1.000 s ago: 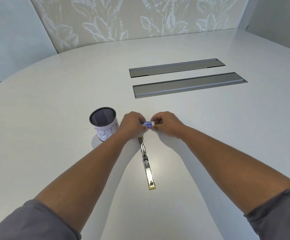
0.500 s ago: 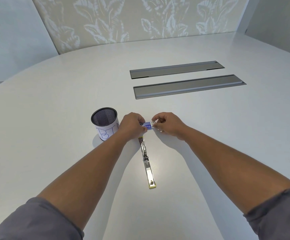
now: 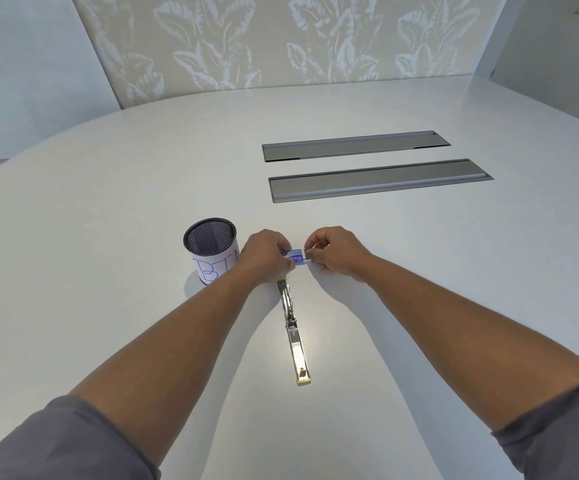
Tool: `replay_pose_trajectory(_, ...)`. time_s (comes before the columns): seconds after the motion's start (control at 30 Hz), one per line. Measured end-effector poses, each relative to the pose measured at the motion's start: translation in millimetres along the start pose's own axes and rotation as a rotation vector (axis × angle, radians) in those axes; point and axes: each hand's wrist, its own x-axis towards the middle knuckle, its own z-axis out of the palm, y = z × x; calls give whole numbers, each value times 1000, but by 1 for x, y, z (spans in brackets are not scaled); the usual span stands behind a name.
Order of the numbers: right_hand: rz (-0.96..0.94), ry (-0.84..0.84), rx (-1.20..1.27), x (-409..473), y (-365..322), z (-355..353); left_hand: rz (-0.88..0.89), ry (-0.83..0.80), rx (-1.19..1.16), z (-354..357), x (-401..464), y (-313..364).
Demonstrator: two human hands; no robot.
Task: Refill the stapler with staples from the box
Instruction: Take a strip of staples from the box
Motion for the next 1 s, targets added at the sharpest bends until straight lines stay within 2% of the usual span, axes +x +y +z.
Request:
replay_pose_trajectory(0.23,-95,-102,-361,5,-16,-11,-11,-6,-4,-1,-1,1)
replay_pose_trajectory(0.5,-169,-144,-535,14,-21,-10,-8,-13,-6,-1,-2,2)
replay_pose_trajectory(0.73,-193,-77,-486,14,-18,-11,-5,-13,-22,-2,-2,2)
replay_pose_trajectory(1.0,-237,-126,-392,7,-13,-14,-11,-11,-33,-2,-4,3)
